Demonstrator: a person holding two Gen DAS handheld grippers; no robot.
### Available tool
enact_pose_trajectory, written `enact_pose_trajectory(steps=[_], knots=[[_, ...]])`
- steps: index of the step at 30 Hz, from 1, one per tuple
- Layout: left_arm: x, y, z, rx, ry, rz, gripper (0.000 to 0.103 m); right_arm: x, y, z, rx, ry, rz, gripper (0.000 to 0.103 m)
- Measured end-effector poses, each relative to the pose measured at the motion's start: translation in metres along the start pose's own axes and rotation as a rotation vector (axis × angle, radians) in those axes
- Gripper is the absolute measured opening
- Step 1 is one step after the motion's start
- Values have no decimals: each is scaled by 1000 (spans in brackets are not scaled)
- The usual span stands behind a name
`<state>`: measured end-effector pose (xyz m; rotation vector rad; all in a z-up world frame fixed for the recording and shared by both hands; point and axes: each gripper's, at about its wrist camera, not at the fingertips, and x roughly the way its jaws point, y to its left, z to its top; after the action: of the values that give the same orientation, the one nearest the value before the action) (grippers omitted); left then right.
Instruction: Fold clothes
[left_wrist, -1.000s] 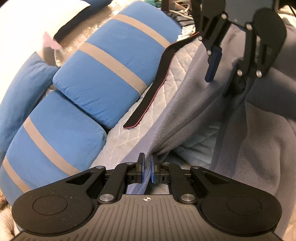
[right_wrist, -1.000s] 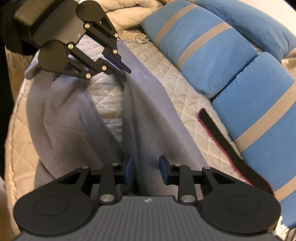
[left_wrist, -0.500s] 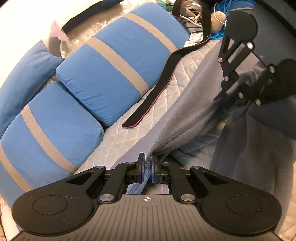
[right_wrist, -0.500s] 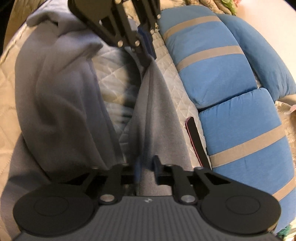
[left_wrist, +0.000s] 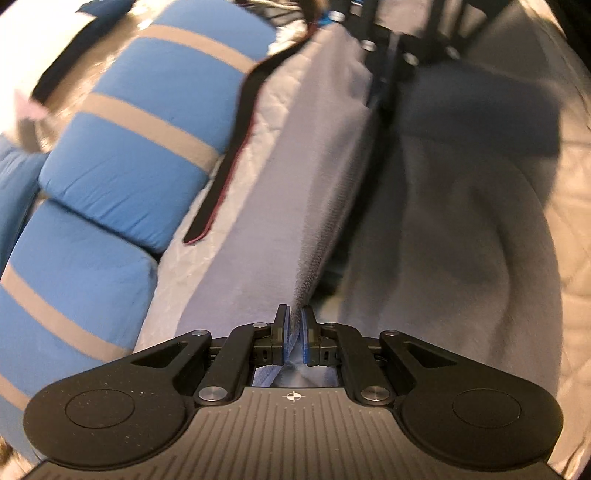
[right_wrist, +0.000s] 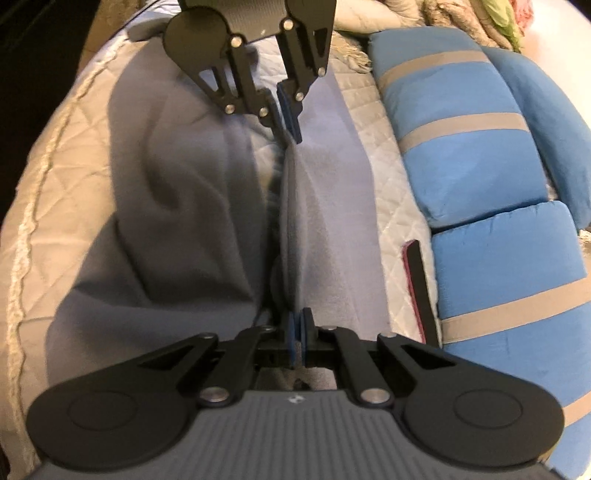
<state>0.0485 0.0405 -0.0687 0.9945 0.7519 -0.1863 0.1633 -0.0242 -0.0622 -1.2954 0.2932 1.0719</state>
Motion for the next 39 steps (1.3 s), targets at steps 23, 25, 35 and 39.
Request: enact_pose_trajectory(steps=[23, 25, 35, 39], knots=[[-3, -33, 78, 29, -55, 20, 35, 1, -3, 0, 83, -25, 32, 3], [1, -35, 77, 44, -59, 34, 28, 1, -5, 0, 97, -31, 37, 3], [6, -42, 72, 104, -75, 27, 6, -6, -3, -2, 93, -38, 45, 3], [5, -52, 69, 145, -65, 28, 6, -16, -16, -4, 175, -76, 83, 4]])
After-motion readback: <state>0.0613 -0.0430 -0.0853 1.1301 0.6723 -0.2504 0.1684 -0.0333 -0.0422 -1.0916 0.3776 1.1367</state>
